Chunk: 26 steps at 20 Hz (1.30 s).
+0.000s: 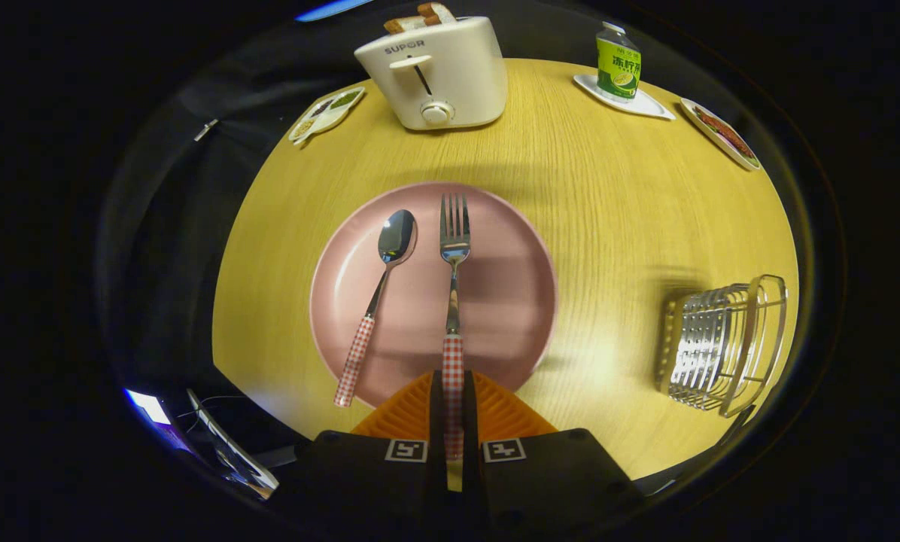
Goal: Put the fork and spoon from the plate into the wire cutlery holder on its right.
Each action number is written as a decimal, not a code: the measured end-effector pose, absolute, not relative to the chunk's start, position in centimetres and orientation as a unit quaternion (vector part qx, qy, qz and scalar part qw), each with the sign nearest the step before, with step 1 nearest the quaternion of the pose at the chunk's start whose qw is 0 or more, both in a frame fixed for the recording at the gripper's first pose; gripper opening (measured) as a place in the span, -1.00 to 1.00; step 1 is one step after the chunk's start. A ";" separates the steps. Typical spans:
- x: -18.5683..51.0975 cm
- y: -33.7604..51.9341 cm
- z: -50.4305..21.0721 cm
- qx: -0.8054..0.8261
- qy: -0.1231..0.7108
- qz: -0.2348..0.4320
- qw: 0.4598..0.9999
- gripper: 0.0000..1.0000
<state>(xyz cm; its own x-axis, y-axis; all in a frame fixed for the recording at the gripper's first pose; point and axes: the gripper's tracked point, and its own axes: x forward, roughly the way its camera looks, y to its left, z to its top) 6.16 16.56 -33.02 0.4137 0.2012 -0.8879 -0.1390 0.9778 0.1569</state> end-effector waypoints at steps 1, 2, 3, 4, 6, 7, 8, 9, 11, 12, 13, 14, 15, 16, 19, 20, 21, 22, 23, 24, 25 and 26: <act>5.4 15.7 -31.8 0.021 0.529 0.111 0.841 -0.75; 4.5 14.8 -30.5 0.012 0.525 0.120 0.842 -0.76; 3.5 13.5 -29.0 -0.001 0.521 0.130 0.844 -0.75; 2.6 12.3 -27.8 -0.012 0.519 0.136 0.843 -0.76; 0.8 9.3 -25.7 -0.036 0.524 0.145 0.838 -0.76; -0.1 7.6 -25.1 -0.051 0.532 0.147 0.832 -0.76; -0.8 5.8 -24.4 -0.069 0.538 0.148 0.827 -0.76; -1.3 4.1 -23.6 -0.084 0.542 0.149 0.823 -0.76; -1.9 1.1 -22.5 -0.107 0.552 0.151 0.813 -0.76; -2.1 -0.3 -22.0 -0.118 0.558 0.151 0.807 -0.76; -2.1 -1.7 -21.8 -0.132 0.565 0.151 0.800 -0.76; -2.2 -3.1 -21.5 -0.151 0.572 0.152 0.792 -0.76; -2.3 -4.2 -21.5 -0.169 0.579 0.154 0.782 -0.76; -2.5 -5.2 -21.4 -0.183 0.592 0.160 0.768 -0.76; -2.4 -7.1 -22.2 -0.213 0.627 0.169 0.730 -0.76; -2.0 -7.7 -22.5 -0.226 0.637 0.170 0.718 -0.76; -1.7 -7.9 -22.7 -0.231 0.643 0.174 0.709 -0.76; -1.4 -8.0 -22.8 -0.232 0.651 0.178 0.701 -0.76; -1.2 -8.2 -23.0 -0.232 0.662 0.181 0.689 -0.76; -1.1 -8.3 -23.3 -0.233 0.674 0.182 0.677 -0.76; -1.0 -8.5 -23.7 -0.234 0.687 0.184 0.663 -0.76; -0.7 -8.6 -24.0 -0.235 0.698 0.185 0.651 -0.76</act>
<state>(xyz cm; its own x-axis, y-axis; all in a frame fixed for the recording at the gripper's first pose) -0.70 -8.63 -24.05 -0.0423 -0.0870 -0.9953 -0.5692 0.8208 -0.0475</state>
